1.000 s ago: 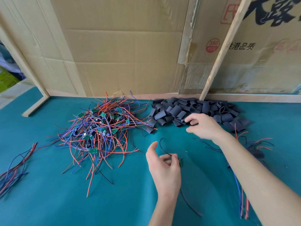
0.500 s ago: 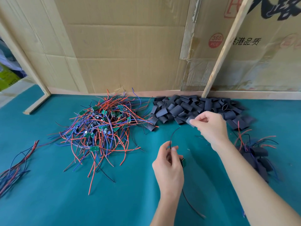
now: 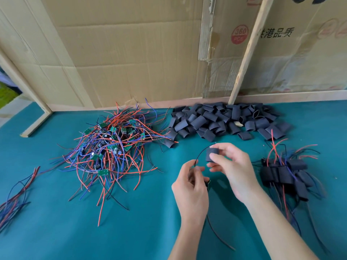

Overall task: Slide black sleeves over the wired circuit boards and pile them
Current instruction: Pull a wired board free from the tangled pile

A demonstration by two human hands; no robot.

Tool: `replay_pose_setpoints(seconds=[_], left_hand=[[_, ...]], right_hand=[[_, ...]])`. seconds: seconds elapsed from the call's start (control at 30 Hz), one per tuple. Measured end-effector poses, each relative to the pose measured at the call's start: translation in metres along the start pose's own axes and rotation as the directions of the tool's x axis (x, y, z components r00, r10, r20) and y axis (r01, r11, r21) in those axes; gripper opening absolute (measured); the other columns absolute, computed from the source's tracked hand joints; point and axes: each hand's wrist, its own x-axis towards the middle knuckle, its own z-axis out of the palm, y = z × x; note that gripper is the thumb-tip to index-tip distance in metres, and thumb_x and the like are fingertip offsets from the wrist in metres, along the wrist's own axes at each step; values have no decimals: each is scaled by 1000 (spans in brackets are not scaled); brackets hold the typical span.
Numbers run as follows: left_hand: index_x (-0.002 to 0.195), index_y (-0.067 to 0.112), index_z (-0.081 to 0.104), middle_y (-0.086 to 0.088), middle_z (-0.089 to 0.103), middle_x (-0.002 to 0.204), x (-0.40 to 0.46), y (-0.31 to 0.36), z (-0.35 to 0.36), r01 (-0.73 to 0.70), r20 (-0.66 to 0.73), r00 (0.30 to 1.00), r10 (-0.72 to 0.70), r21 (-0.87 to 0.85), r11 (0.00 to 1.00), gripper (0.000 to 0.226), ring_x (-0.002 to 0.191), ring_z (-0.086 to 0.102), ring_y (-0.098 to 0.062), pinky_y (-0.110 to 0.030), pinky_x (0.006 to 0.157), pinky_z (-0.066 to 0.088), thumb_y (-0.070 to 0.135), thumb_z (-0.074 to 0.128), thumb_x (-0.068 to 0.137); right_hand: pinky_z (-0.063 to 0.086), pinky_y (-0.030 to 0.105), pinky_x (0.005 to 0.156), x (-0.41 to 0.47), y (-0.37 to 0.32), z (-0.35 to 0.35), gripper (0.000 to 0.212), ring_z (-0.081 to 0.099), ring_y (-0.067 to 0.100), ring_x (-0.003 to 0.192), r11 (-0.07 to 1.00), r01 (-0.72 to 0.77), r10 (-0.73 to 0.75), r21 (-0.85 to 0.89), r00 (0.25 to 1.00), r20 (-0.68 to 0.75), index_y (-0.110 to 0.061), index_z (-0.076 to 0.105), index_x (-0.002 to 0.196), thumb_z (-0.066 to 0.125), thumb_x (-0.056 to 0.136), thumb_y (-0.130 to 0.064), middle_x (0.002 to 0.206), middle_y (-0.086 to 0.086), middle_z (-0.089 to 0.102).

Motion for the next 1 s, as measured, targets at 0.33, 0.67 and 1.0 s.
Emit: replay_pose_setpoints(seconds=[0.33,0.67,1.0], left_hand=[[97,23,71,1,69,68,0,-5,0,-11,-26,1000,11,-16,1000,31,58,64,-13,-16,56,51,-1,51,97],[98,26,67,9,75,82,0,-3,1,17,-26,999,-17,-21,1000,26,63,71,-11,-19,56,52,3,53,99],[95,27,67,8,74,81,-1,-2,1,24,7,1000,-24,-7,1000,26,62,69,-12,-22,54,52,5,53,100]], right_hand=[[55,23,65,-15,2,4,5,69,12,74,985,93,-59,-145,972,226,-18,80,85,80,82,-14,97,1,80],[57,22,74,-6,-5,-18,14,69,17,76,999,12,-6,-49,993,119,-15,85,86,79,84,-4,111,2,79],[58,23,66,0,-12,-27,12,72,19,66,982,119,-88,147,974,-207,-14,76,78,84,79,-23,70,9,73]])
